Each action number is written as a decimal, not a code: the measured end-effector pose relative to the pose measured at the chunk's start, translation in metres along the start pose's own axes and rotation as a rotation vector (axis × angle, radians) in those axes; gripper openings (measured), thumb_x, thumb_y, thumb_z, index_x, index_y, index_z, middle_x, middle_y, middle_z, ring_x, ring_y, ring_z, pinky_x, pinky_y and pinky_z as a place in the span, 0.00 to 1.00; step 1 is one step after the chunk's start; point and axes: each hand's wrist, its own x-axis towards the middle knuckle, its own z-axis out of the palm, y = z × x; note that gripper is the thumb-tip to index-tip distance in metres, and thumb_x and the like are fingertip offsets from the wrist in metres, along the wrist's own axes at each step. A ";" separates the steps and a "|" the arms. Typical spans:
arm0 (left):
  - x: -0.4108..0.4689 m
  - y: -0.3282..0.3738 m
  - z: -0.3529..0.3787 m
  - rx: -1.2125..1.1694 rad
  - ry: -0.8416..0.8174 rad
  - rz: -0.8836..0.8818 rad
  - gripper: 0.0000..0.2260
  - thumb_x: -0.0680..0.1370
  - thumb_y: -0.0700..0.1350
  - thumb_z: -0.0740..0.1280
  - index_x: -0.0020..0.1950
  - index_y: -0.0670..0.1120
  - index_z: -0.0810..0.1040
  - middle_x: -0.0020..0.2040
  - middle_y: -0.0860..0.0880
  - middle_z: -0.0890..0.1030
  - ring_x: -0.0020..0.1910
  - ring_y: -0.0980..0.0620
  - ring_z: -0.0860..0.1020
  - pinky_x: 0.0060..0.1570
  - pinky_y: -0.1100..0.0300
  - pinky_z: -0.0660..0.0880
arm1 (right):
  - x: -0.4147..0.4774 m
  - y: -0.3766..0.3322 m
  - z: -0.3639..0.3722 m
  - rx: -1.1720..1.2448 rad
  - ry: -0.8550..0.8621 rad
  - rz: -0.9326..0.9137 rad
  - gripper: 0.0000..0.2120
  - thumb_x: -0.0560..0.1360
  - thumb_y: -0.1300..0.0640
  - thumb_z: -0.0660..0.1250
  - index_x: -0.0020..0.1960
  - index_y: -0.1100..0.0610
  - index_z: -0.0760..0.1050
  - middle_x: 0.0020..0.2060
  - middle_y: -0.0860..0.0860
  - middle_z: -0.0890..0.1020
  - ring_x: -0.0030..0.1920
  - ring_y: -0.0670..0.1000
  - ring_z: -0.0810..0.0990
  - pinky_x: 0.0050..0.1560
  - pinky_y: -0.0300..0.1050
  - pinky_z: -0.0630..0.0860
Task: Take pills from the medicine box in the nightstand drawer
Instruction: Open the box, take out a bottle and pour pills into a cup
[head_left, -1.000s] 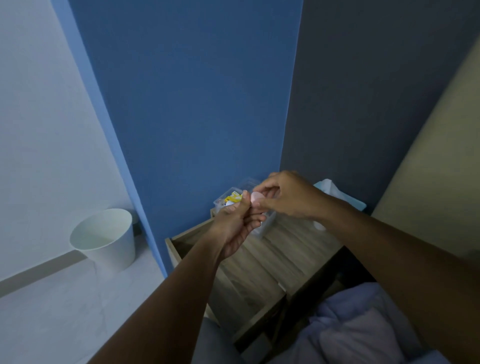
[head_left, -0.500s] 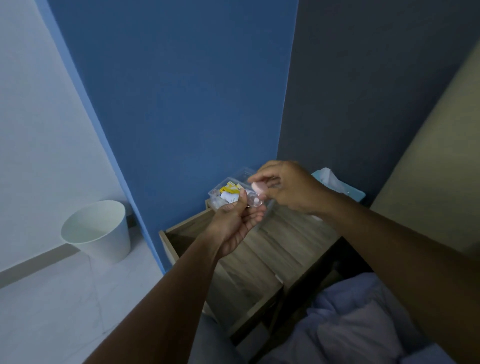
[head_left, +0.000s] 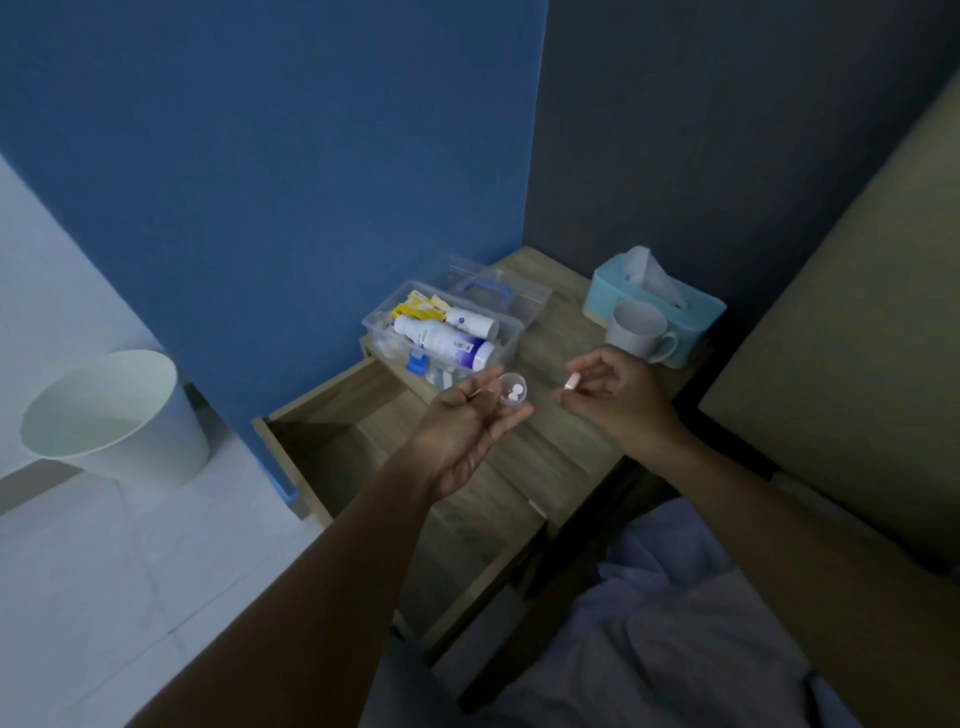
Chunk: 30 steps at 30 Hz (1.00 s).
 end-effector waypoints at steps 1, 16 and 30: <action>0.008 -0.008 -0.003 0.036 0.015 -0.002 0.13 0.82 0.37 0.59 0.65 0.35 0.72 0.57 0.42 0.80 0.49 0.49 0.82 0.50 0.57 0.82 | -0.001 0.014 0.004 -0.002 0.023 0.024 0.14 0.64 0.60 0.80 0.42 0.50 0.78 0.39 0.46 0.83 0.40 0.42 0.83 0.44 0.36 0.78; 0.092 -0.077 -0.037 1.243 0.121 0.270 0.13 0.80 0.48 0.63 0.58 0.45 0.83 0.55 0.47 0.85 0.53 0.53 0.80 0.52 0.66 0.70 | 0.001 0.137 0.046 0.053 0.116 0.223 0.32 0.69 0.64 0.77 0.71 0.54 0.71 0.52 0.47 0.86 0.56 0.48 0.84 0.62 0.46 0.78; 0.089 -0.080 -0.036 1.351 0.142 0.450 0.12 0.81 0.40 0.60 0.58 0.39 0.81 0.57 0.39 0.78 0.57 0.44 0.76 0.60 0.59 0.69 | -0.001 0.142 0.036 0.160 0.063 0.257 0.36 0.70 0.65 0.75 0.74 0.50 0.68 0.54 0.44 0.85 0.53 0.35 0.82 0.47 0.28 0.75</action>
